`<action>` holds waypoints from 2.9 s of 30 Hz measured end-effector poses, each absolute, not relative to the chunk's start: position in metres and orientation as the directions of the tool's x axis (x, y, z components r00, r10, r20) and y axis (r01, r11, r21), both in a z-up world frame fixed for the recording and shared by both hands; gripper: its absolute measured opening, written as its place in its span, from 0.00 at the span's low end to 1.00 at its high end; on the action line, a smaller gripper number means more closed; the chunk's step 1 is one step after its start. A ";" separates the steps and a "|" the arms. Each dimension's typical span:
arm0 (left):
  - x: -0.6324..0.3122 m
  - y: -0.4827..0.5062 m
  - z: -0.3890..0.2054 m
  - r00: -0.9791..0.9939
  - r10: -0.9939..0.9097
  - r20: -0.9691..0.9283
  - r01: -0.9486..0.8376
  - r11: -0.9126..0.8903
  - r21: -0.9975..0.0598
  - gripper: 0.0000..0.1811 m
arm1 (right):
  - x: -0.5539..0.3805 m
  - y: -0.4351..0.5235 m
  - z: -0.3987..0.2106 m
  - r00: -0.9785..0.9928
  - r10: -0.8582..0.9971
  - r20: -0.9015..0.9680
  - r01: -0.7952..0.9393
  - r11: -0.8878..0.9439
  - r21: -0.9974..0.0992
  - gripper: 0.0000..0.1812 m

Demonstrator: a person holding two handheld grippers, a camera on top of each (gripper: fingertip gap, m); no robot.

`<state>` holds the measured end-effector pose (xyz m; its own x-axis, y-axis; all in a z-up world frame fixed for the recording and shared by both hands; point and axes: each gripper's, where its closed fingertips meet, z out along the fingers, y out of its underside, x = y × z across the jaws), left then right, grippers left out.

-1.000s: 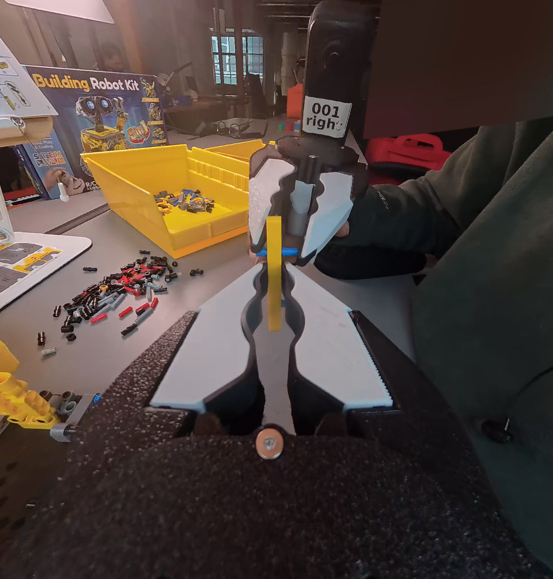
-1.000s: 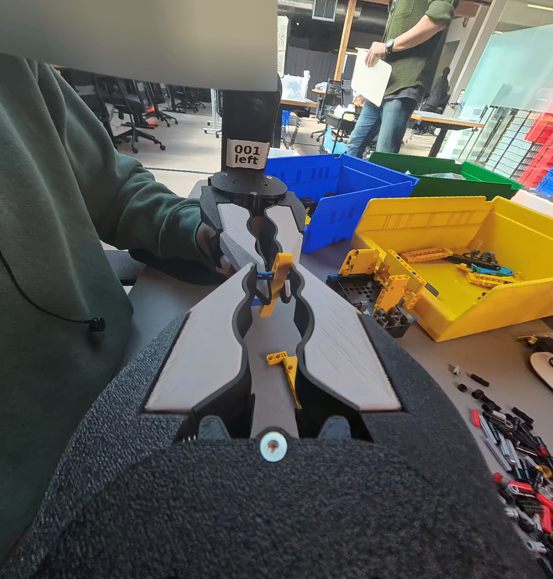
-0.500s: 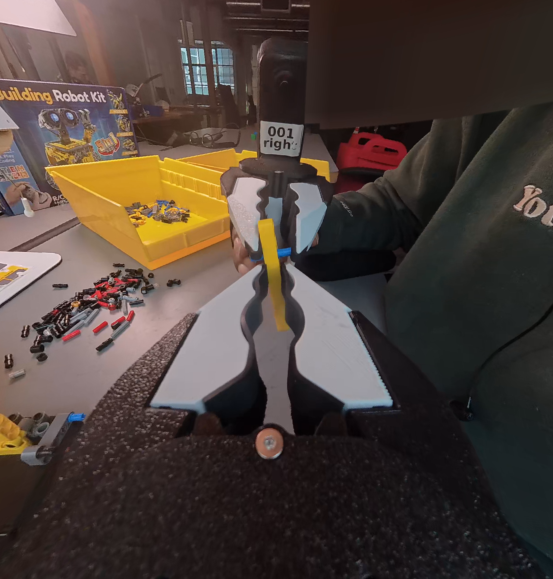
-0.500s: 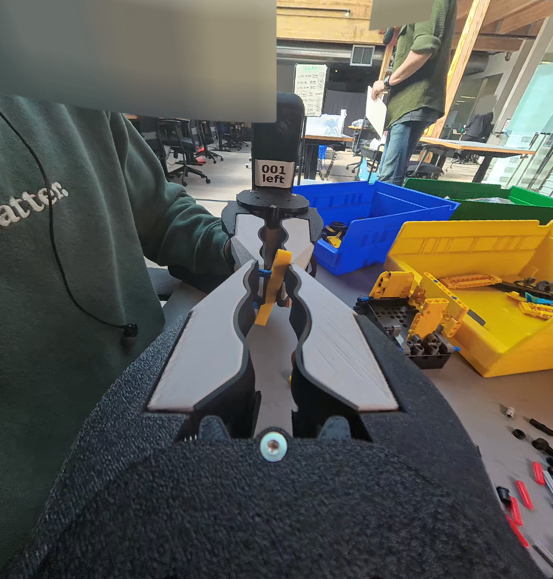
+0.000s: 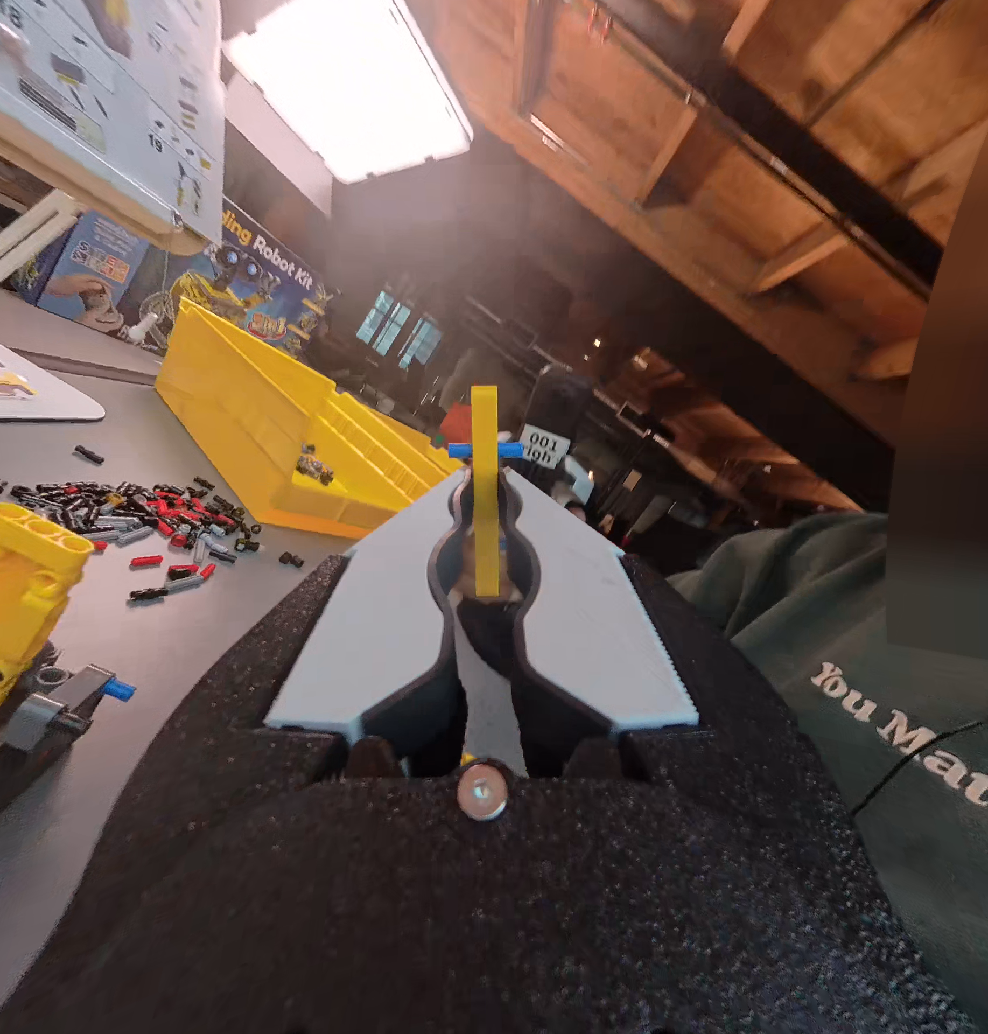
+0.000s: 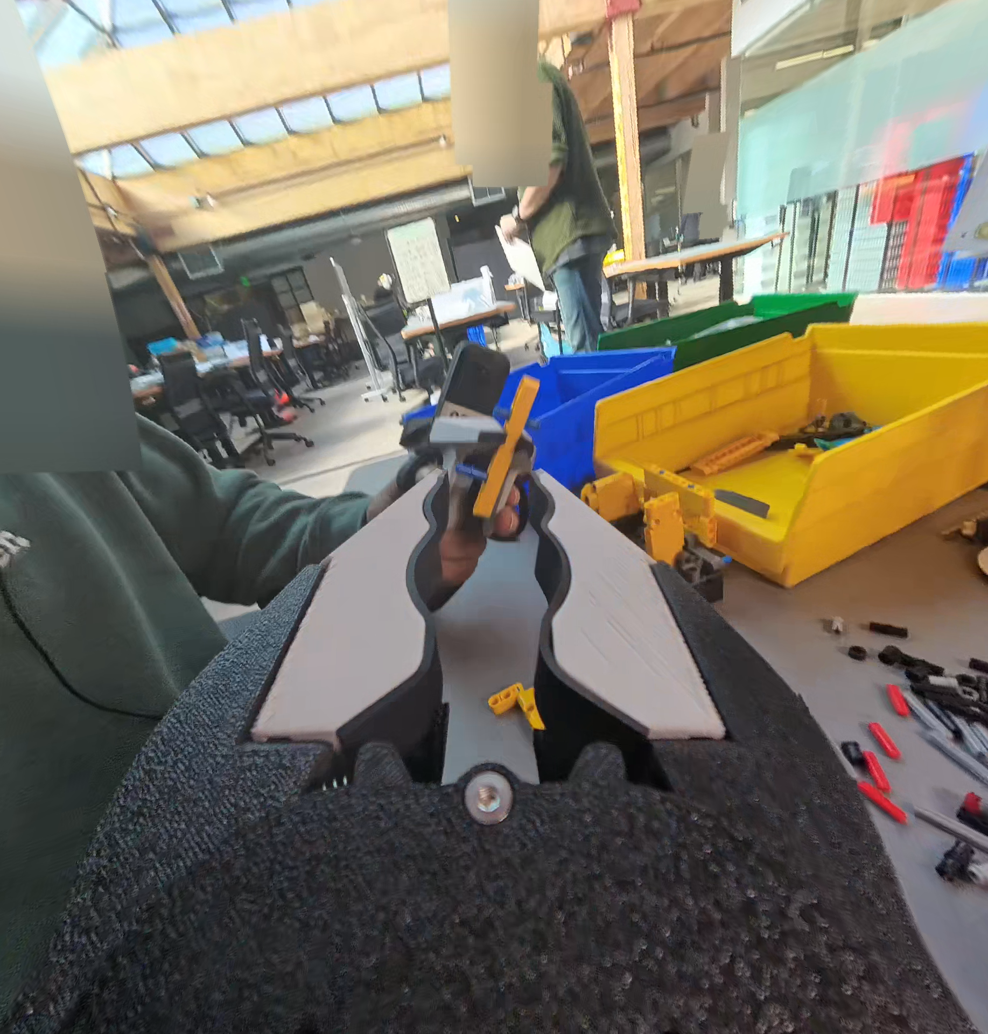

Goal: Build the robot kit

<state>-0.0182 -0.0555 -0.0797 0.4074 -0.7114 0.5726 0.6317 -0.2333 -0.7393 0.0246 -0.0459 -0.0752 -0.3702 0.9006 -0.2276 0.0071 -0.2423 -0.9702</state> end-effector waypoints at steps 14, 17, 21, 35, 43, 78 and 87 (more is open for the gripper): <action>0.007 -0.069 -0.055 0.474 -0.795 0.379 0.611 -0.013 -0.791 0.03 | -0.003 -0.090 -0.086 -0.358 0.843 -0.400 0.112 -0.387 -0.915 0.18; 0.009 -0.068 -0.057 0.500 -0.791 0.353 0.578 0.001 -0.816 0.03 | 0.000 -0.089 -0.085 -0.381 0.815 -0.436 0.127 -0.421 -0.898 0.14; 0.012 -0.071 -0.060 0.529 -0.792 0.304 0.512 0.012 -0.859 0.03 | 0.006 -0.088 -0.087 -0.396 0.842 -0.366 0.144 -0.336 -0.931 0.13; 0.018 -0.069 -0.126 0.677 -0.733 -0.061 -0.175 -0.080 -0.981 0.17 | 0.040 -0.045 -0.169 -0.401 0.837 0.374 0.414 0.529 -0.740 0.13; 0.031 -0.063 -0.184 0.655 -0.727 -0.207 -0.482 -0.191 -0.855 0.07 | 0.038 -0.062 -0.185 -0.467 0.796 0.386 0.415 0.583 -0.699 0.13; 0.025 -0.060 -0.156 0.725 -0.636 -0.264 -0.398 -0.073 -0.915 0.05 | 0.028 -0.057 -0.138 -0.411 0.908 -0.083 0.297 0.047 -0.954 0.03; 0.060 -0.090 -0.154 0.526 -0.849 0.060 -0.188 -0.185 -0.965 0.04 | 0.054 -0.089 -0.137 -0.614 0.784 0.093 0.187 0.259 -0.948 0.03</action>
